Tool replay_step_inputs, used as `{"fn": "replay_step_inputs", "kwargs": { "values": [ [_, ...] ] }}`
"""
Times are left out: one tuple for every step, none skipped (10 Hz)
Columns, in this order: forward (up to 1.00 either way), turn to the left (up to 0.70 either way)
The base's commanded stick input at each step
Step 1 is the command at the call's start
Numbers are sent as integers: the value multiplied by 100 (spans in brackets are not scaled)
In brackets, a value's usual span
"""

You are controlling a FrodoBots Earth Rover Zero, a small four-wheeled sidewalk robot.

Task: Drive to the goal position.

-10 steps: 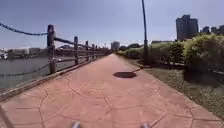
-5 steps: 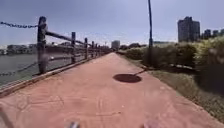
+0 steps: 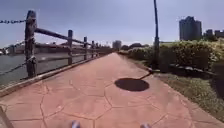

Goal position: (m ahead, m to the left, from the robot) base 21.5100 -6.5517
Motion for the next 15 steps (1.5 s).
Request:
{"fn": "replay_step_inputs", "kwargs": {
  "values": [
    [85,0],
    [85,0],
    [85,0],
    [85,0],
    [85,0],
    [85,0],
    [85,0],
    [85,-10],
    [85,-34],
    [85,-23],
    [85,0],
    [85,0],
    [85,0],
    [85,0],
    [85,0]
  ]
}}
